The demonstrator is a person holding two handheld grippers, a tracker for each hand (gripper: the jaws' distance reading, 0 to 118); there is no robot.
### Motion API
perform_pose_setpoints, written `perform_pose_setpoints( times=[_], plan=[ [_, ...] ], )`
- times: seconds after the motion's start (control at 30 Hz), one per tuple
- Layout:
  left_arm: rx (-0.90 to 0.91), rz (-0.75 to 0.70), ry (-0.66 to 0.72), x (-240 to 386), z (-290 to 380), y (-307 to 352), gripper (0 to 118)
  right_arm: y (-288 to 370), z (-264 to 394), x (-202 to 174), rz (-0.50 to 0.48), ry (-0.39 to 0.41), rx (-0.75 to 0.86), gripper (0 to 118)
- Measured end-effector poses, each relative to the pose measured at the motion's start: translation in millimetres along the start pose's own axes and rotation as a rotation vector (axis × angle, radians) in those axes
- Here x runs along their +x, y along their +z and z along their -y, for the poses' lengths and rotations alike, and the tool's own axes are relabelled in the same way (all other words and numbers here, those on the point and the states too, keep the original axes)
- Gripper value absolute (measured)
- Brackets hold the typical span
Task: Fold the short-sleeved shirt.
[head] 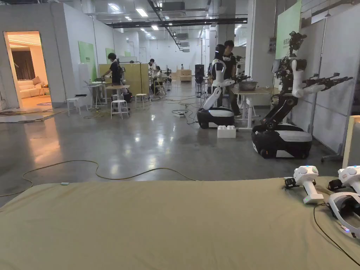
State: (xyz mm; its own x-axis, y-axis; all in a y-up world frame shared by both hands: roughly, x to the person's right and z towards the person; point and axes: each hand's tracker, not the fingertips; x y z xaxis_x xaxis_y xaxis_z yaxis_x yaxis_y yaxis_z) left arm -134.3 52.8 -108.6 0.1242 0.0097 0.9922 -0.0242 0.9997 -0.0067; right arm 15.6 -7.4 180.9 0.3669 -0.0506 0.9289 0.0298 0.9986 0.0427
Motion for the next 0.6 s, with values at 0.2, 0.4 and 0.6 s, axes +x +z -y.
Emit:
perform_pose_setpoints(
  times=[0.2, 0.4, 0.6],
  plan=[
    [-0.003, 0.002, -0.002, -1.5, 0.5, -0.7, 0, -0.6, 1.8, 0.2, -0.004, -0.004, -0.006, 0],
    [-0.073, -0.060, -0.004, -28.2, 13.1, -2.6, 0, -0.3, 5.5, -0.3, -0.008, 0.010, -0.022, 0],
    [-0.294, -0.193, -0.015, -91.3, 24.0, -15.7, 56, -4.3, 22.3, 0.2, -0.044, -0.032, -0.088, 0]
  ],
)
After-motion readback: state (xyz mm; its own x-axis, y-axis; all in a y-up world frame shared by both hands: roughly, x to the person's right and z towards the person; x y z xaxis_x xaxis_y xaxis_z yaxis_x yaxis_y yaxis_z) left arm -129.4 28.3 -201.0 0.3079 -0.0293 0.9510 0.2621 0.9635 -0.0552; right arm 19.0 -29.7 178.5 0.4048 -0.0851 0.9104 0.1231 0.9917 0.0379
